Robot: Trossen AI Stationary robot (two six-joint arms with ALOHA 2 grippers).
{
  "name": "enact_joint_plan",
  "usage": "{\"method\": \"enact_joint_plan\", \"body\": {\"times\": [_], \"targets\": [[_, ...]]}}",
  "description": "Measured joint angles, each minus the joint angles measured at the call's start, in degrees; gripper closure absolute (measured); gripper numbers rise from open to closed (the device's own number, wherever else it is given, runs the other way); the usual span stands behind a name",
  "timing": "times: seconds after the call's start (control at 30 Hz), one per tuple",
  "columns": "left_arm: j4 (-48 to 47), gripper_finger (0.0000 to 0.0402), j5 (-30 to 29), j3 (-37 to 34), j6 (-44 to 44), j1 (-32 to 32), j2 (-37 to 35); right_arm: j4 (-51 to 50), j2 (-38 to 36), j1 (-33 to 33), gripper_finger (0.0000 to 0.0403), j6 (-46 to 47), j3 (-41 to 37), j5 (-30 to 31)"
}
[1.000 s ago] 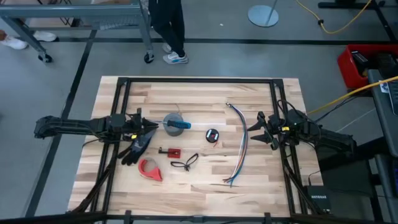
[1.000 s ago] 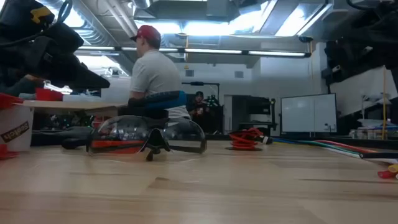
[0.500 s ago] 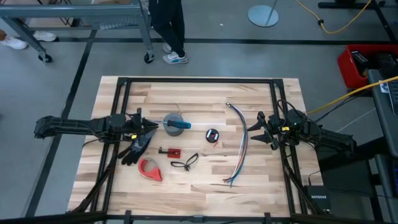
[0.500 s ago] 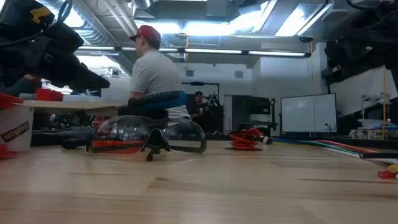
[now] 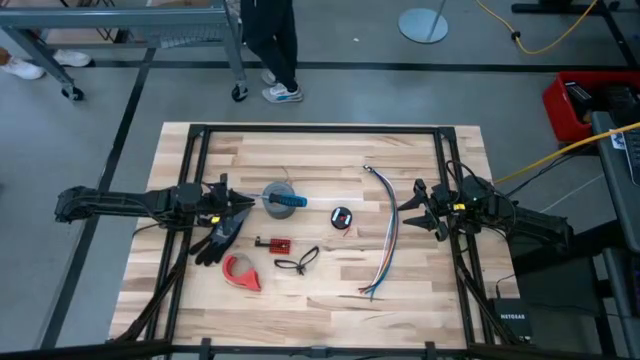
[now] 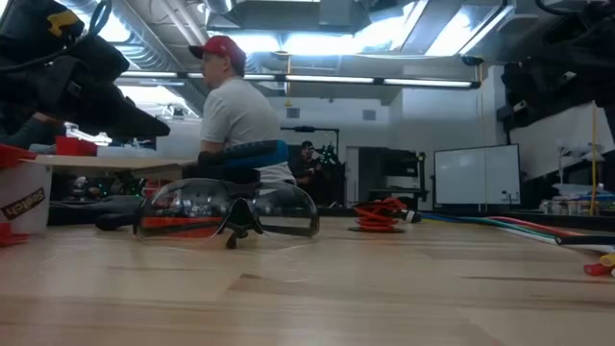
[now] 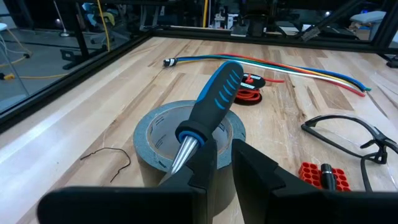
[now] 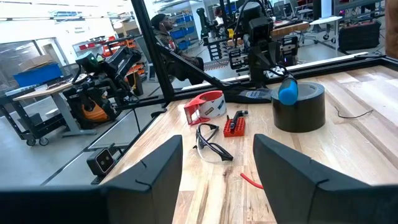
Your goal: Coil cords
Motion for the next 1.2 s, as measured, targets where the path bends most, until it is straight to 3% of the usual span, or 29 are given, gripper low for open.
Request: {"method": "enact_joint_plan", "body": {"times": [0.1,0.4,0.7,1.07,1.2], "targets": [[0.01,0.0359,-0.01,0.0,0.0,0.0,0.0,0.01,0.0,0.01,0.0203,0.02,0.0,0.29],[0.0,0.0359,0.01,0.0,0.0,0.0,0.0,0.74,0.02,0.02,0.0203,-0.26,-0.17,11.59],[-0.01,0.0359,0.01,0.0,0.0,0.0,0.0,1.45,0.02,0.02,0.0203,-0.22,-0.29,16.79],[0.01,0.0359,-0.01,0.01,0.33,0.0,-0.01,13.5,0.02,0.02,0.0203,-0.11,-0.21,18.1],[0.01,0.0359,-0.01,0.0,2.2,0.0,-0.01,16.8,0.02,0.02,0.0203,0.77,-0.15,23.6]]}}
